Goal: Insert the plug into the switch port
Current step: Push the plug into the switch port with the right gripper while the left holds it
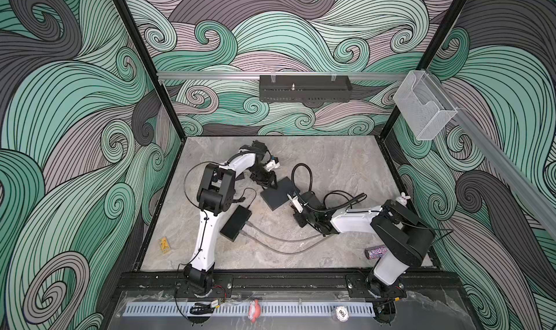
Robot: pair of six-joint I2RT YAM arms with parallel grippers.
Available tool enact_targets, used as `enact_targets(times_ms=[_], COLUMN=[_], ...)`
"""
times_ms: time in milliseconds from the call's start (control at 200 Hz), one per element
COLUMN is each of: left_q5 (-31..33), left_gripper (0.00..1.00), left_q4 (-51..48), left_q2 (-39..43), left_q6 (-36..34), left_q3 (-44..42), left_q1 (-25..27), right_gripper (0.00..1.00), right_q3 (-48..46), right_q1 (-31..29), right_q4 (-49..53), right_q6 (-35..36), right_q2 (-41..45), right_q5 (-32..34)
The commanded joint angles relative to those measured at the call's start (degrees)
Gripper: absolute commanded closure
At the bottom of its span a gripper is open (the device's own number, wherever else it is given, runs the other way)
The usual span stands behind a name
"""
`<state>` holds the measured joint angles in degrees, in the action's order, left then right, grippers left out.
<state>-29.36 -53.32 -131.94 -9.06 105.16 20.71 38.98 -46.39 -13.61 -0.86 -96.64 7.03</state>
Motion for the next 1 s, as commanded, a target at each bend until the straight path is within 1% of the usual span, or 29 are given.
enact_targets(times_ms=[0, 405, 675, 851, 996], left_q5=[0.55, -0.16, -0.43, -0.69, -0.75], left_gripper=[0.64, 0.65, 0.66, 0.66, 0.66], left_q4=[-3.23, -4.46, -4.88, -5.04, -5.01], left_q2=[-1.57, -2.42, -2.87, -2.95, -2.91], left_q6=[-0.96, -1.10, -1.18, -1.14, -1.05], left_q3=[1.52, 2.06, 2.31, 2.38, 2.41], left_q1=[0.70, 0.66, 0.75, 0.82, 0.82], right_gripper=[1.00, 1.00, 1.00, 1.00, 1.00], right_q3=[0.52, 2.83, 4.50, 5.05, 4.61], right_q1=[-0.28, -0.28, -0.28, -0.28, -0.29], right_q4=[-2.17, -3.51, -2.57, -2.57, -3.09], right_q6=[0.10, 0.73, 1.13, 1.21, 1.13], right_q2=[0.58, -1.78, -3.05, -3.57, -2.77], right_q5=[-0.54, 0.02, 0.66, -1.42, -1.87])
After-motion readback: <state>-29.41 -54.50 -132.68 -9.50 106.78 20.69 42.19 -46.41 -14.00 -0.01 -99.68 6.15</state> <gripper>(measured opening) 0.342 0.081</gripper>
